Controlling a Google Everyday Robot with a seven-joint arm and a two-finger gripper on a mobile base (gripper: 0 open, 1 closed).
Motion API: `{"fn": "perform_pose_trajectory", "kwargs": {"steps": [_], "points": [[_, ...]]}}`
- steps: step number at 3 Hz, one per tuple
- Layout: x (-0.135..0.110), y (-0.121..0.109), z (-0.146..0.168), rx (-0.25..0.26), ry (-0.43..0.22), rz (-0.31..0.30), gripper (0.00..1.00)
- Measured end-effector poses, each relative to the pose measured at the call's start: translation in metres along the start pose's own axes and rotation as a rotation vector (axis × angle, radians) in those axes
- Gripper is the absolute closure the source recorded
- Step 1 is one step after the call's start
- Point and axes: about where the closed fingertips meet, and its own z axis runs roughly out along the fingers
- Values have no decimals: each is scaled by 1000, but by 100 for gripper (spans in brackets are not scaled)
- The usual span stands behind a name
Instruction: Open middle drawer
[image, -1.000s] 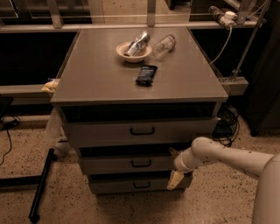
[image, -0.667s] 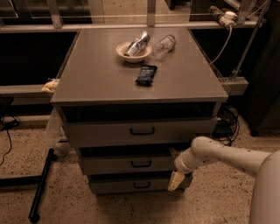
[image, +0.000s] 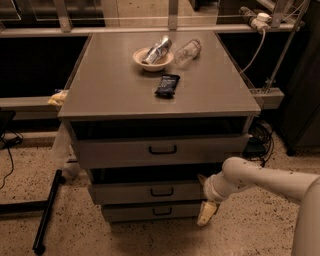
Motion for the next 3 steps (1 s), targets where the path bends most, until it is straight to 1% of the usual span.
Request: {"fn": "perform_pose_trajectory", "kwargs": {"steps": [2, 3], "points": [[16, 38, -11, -75, 9, 47, 0], [15, 39, -14, -78, 9, 48, 0]]}}
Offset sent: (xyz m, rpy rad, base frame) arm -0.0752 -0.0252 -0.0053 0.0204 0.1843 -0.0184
